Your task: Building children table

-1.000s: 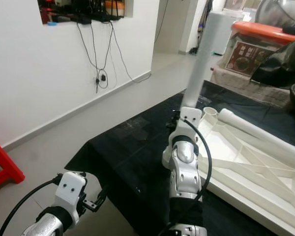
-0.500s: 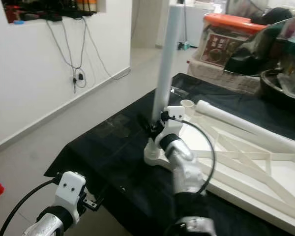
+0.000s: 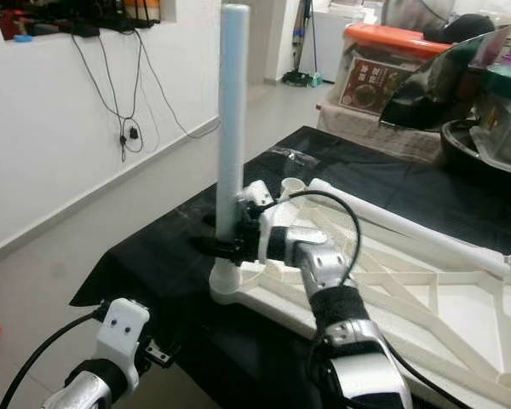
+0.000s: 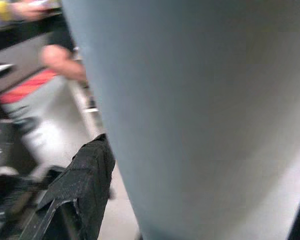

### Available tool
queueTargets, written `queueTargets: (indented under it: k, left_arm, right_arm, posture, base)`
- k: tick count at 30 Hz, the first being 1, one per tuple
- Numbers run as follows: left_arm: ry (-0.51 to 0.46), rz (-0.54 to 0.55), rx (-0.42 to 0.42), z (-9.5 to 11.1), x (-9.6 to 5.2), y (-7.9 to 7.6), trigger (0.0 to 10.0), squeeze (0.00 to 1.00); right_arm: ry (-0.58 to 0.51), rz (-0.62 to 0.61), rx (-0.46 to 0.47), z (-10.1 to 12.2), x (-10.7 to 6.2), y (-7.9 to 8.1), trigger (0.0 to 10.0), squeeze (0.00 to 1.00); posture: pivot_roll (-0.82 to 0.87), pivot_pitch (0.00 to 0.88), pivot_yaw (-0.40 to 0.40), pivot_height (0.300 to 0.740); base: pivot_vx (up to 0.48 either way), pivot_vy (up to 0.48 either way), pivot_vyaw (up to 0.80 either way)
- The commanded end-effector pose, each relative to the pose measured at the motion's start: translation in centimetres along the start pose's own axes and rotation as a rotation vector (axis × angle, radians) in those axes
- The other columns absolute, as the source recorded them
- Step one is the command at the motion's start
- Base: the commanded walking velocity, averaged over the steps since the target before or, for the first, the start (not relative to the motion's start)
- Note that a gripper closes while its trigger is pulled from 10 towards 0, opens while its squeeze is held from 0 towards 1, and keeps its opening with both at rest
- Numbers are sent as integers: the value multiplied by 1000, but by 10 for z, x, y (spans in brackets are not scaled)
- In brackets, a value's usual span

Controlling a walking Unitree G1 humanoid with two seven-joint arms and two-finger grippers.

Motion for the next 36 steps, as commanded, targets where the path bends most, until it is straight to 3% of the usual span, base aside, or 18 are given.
queueTargets:
  k: [1, 2, 3, 9, 14, 15, 17, 19, 21, 23, 25, 26, 27, 33, 34, 36]
  left_arm:
    - [-2, 2, -5, 0, -1, -1, 10000, 0]
    - [-2, 2, -5, 0, -1, -2, 10000, 0]
    - [-1, 1, -5, -1, -1, -2, 10000, 0]
    - [-1, -6, -4, -1, -1, -3, 10000, 0]
    - [0, -13, -3, -2, 0, -4, 10000, 0]
    - [0, -13, -3, -2, 0, -4, 10000, 0]
    - [1, -16, -2, -2, 0, -3, 10000, 0]
    - [1, -16, -1, -2, 1, -2, 10000, 0]
    - [1, -17, -1, -2, 1, -1, 10000, 0]
    - [1, -17, -1, -2, 1, -1, 10000, 0]
    - [0, -20, 2, -2, 2, -1, 10000, 0]
    - [0, -20, 2, -2, 2, -1, 10000, 0]
    - [-1, -21, 4, -2, 3, -1, 10000, 0]
    - [-2, -18, 6, -2, 3, 0, 10000, 0]
    - [-2, -13, 7, -2, 3, 0, 10000, 0]
    - [-2, -11, 6, -2, 3, 0, 10000, 0]
  right_arm:
    - [-7, 83, -20, 6, 10, 10, 8902, 0]
    - [-14, 110, -18, 8, 11, 12, 8902, 0]
    - [-21, 135, -13, 9, 11, 15, 0, 0]
    - [-57, 100, -39, 9, 13, 12, 0, 0]
    - [-156, -141, -79, 7, 9, -3, 0, 0]
    - [-156, -141, -79, 7, 9, -3, 0, 0]
    - [-250, -503, -89, 13, -14, -34, 0, 0]
    - [-325, -863, -90, 18, -48, -56, 0, 0]
    - [-357, -1134, -91, 16, -79, -63, 0, 0]
    - [-357, -1134, -91, 16, -79, -63, 0, 0]
    - [-388, -1384, -76, 7, -106, -56, 0, 0]
    - [-388, -1384, -76, 7, -106, -56, 0, 0]
    - [-403, -1503, -58, 1, -117, -48, 0, 0]
    - [-409, -1622, 20, -14, -116, -34, 0, 0]
    - [-412, -1534, 76, -20, -86, -29, 9137, 0]
    - [-419, -1499, 80, -19, -77, -28, 9137, 0]
  posture:
    - [264, 0, -112, 740]
    - [263, 0, -112, 740]
    - [263, 0, -112, 740]
    - [260, 0, -105, 740]
    - [253, 0, -101, 740]
    - [253, 0, -101, 740]
    - [245, 0, -96, 740]
    - [236, 0, -91, 740]
    - [226, 0, -83, 740]
    - [226, 0, -83, 740]
    - [228, 0, -82, 740]
    - [228, 0, -82, 740]
    - [232, 0, -84, 740]
    - [235, 0, -85, 740]
    - [237, 0, -90, 740]
    - [237, 0, -90, 740]
  base:
    - [0, 0, 0]
    - [0, 0, 0]
    - [0, 0, 0]
    - [0, 0, 0]
    - [0, 0, 0]
    - [0, 0, 0]
    - [0, 0, 0]
    - [0, 0, 0]
    - [0, 0, 0]
    - [0, 0, 0]
    - [0, 0, 0]
    - [0, 0, 0]
    - [0, 0, 0]
    - [0, 0, 0]
    - [0, 0, 0]
    - [0, 0, 0]
Point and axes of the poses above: a point about 5 cm out from each wrist's last joint towards the gripper, its own x axis pointing out of the wrist towards the gripper, its own z axis along the axis of the wrist's last joint, y = z × x, the point moved 5 cm from there along x, pointing out of the wrist towards the gripper, and after that the axes turned 6 degrees about x, right-handed, at the moved point
